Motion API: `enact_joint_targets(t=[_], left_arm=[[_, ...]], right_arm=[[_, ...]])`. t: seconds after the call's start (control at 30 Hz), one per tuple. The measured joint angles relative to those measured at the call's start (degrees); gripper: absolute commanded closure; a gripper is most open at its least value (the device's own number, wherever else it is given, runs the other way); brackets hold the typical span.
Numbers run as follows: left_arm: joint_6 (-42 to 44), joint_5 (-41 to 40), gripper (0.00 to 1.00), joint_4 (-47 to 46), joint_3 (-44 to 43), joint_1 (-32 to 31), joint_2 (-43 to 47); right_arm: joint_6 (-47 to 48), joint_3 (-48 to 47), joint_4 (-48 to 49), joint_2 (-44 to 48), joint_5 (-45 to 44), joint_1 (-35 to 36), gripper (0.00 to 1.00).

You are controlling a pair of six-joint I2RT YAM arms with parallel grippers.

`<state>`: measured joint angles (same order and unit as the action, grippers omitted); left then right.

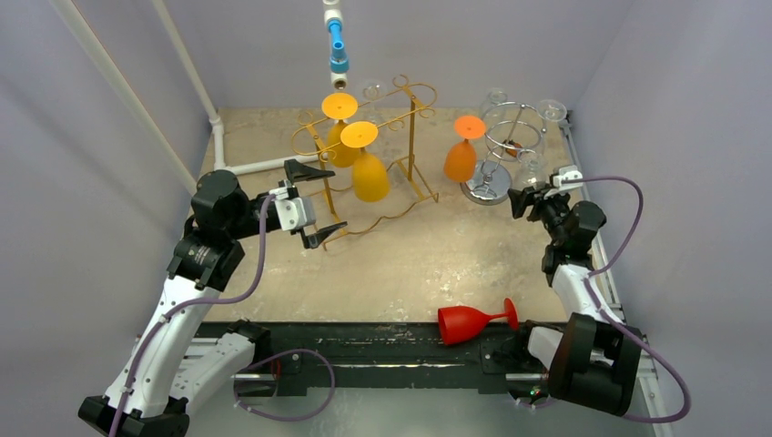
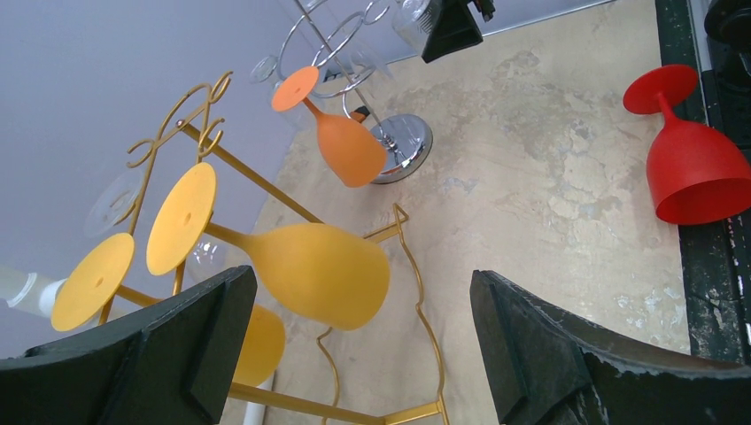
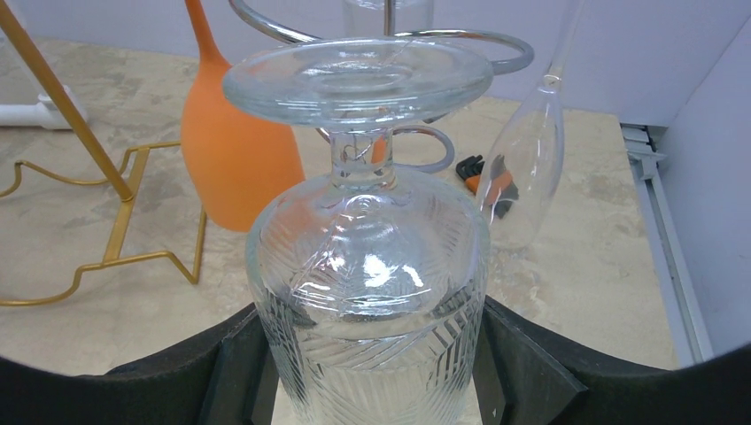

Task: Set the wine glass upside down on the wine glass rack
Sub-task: Turn the wine glass upside down at the wine rack.

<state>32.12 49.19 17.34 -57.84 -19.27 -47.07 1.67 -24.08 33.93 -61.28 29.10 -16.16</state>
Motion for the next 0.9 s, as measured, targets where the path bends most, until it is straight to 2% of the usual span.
enact_joint_targets(t=[0.73,0.9], left_arm=[[-0.1,0.0,0.0,-0.4,0.0,0.0,-0.2],[-0.6,0.0,0.0,-0.6,0.0,0.0,-0.6]], right_arm=[[1.7,-5.7,1.2,-9.6,0.7,-0.4,0.82],[1.9,-6.2,1.7,-11.8,1.8,-0.3,0.76]])
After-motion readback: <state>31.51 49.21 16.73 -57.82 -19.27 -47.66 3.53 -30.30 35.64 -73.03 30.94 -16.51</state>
